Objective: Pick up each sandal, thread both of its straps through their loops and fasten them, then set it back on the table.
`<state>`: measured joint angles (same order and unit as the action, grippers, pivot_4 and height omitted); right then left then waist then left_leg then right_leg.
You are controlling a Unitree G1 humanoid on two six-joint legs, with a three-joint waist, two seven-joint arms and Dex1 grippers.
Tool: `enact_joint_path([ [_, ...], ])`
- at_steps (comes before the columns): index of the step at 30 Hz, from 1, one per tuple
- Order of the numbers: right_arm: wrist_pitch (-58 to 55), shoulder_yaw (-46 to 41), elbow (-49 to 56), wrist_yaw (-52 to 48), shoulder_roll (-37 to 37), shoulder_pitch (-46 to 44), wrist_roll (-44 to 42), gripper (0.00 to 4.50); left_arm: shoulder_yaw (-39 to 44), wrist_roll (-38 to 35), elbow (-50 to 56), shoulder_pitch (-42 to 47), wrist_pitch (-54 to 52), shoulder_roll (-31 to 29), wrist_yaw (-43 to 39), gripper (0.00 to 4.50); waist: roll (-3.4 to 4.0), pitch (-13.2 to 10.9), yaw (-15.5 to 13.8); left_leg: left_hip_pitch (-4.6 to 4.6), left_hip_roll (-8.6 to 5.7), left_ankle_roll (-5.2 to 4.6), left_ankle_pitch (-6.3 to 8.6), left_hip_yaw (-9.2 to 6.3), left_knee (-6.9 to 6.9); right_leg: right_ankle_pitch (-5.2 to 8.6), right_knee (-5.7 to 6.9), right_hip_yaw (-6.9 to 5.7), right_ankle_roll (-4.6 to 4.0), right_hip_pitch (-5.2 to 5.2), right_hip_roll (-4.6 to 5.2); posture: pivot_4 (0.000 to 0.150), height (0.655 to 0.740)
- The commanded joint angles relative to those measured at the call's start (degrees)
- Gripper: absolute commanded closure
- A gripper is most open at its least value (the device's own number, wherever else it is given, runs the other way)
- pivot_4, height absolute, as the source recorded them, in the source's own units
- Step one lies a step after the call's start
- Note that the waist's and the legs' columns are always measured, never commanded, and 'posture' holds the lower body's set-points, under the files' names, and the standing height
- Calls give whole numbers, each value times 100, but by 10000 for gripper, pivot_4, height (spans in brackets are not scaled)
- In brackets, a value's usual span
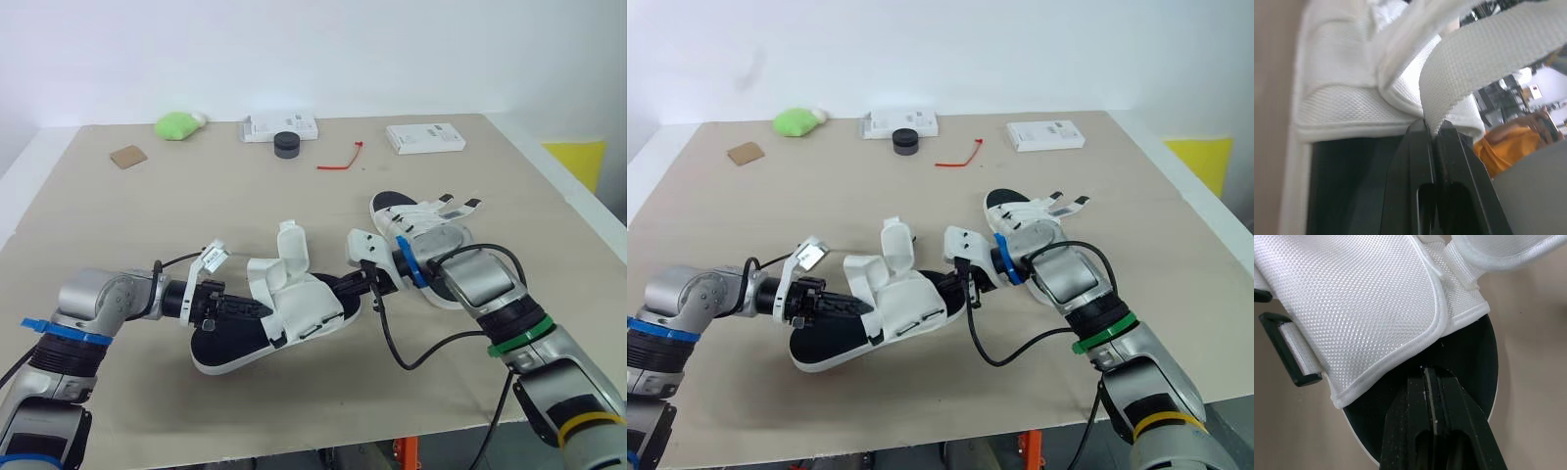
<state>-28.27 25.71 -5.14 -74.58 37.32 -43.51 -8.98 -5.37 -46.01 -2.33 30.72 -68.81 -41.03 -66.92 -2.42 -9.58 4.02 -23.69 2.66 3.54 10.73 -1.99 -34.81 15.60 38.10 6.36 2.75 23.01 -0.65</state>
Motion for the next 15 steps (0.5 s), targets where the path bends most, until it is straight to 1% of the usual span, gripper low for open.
enact_joint_path([
  [1,-272,197,256,-172,162,316,108,45000,301,-105,55,-2,-61,15,143,44591,0,0,-5,-1,0,0,1,-1,0,1,0,0,0,0,0,1500,7400],
  [6,-506,131,639,-231,229,471,24,45000,508,-156,-51,-3,-126,83,292,44591,0,0,-6,-4,0,-3,4,-5,0,5,0,-3,-3,3,0,1500,7400],
  [11,-559,182,652,-181,169,506,93,45000,805,-517,84,51,-525,126,316,44591,0,0,-5,-4,0,-4,4,-8,0,5,2,-7,-4,3,-1,1500,7400],
  [12,-546,192,628,-175,156,504,110,45000,861,-623,130,65,-633,98,274,44591,0,0,-5,-4,0,-3,4,-8,0,5,2,-7,-4,2,-1,1500,7400],
  [15,-569,185,541,-152,114,485,119,45000,965,-1073,532,22,-920,-232,-145,44591,-2,-1,5,-6,1,-4,4,-10,0,6,2,-9,-4,4,-2,1500,7400],
])
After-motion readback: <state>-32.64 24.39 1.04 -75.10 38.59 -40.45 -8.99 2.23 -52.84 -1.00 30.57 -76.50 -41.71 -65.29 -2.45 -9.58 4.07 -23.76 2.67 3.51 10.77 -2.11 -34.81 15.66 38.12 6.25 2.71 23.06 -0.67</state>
